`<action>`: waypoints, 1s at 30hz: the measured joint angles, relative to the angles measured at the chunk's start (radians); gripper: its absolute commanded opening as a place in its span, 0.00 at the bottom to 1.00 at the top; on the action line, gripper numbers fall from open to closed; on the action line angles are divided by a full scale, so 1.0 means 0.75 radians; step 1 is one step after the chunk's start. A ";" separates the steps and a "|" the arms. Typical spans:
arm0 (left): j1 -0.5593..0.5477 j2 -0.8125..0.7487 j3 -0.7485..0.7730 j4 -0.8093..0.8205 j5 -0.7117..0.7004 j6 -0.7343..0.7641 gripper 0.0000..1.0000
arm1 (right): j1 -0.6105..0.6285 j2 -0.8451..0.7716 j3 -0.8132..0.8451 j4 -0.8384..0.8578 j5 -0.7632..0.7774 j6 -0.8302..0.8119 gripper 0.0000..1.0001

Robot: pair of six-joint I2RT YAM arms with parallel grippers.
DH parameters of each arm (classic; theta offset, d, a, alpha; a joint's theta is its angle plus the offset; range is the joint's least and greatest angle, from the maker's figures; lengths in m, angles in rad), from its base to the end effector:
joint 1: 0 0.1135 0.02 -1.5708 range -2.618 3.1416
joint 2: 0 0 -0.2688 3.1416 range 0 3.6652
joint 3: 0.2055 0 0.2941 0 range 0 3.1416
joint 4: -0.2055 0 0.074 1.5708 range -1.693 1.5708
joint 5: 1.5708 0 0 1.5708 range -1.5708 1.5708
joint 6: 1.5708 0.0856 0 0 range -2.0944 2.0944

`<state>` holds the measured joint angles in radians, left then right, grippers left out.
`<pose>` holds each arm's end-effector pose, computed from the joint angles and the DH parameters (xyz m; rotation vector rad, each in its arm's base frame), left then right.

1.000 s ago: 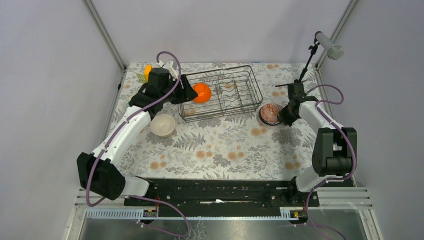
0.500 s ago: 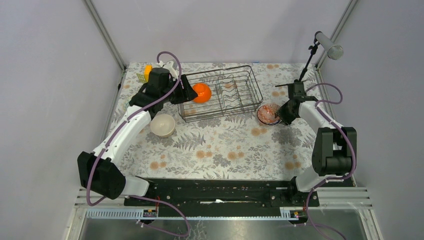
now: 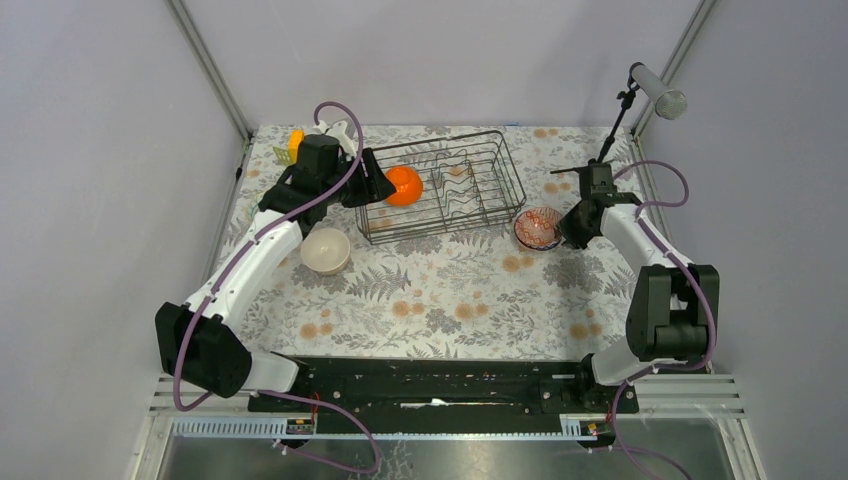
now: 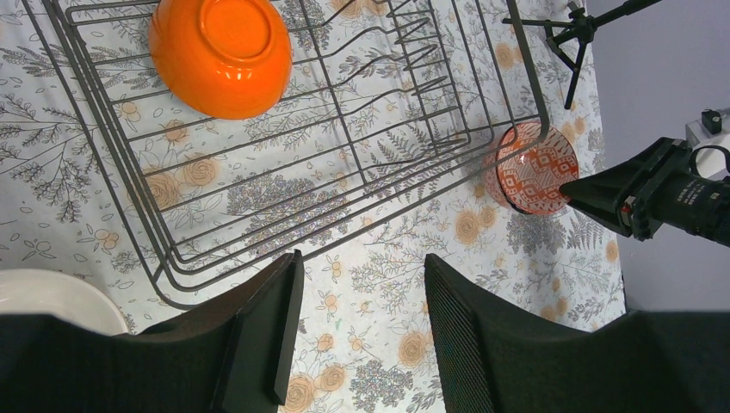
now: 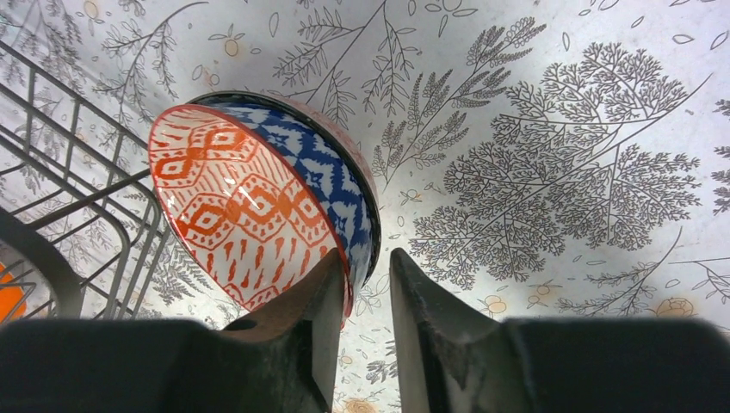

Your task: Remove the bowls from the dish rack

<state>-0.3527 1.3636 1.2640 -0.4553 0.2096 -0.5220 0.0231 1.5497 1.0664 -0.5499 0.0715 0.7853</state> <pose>0.3610 -0.1519 0.3245 -0.0576 2.2018 -0.7279 0.3788 0.0026 0.1647 0.9958 2.4160 0.1972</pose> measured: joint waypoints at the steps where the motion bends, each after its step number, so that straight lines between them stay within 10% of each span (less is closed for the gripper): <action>1: 0.001 0.001 0.000 0.000 0.000 0.001 0.59 | 0.000 -0.010 0.001 0.000 0.003 -0.009 0.28; 12: 0.001 0.002 0.000 0.000 0.000 0.000 0.58 | 0.000 -0.010 0.018 -0.011 0.022 -0.052 0.00; 30: 0.001 0.002 0.000 0.000 0.001 -0.001 0.58 | -0.001 0.043 0.033 0.020 -0.039 -0.064 0.00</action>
<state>-0.3519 1.3651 1.2640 -0.4553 0.2100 -0.5228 0.0223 1.5818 1.0908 -0.5346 0.0425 0.7376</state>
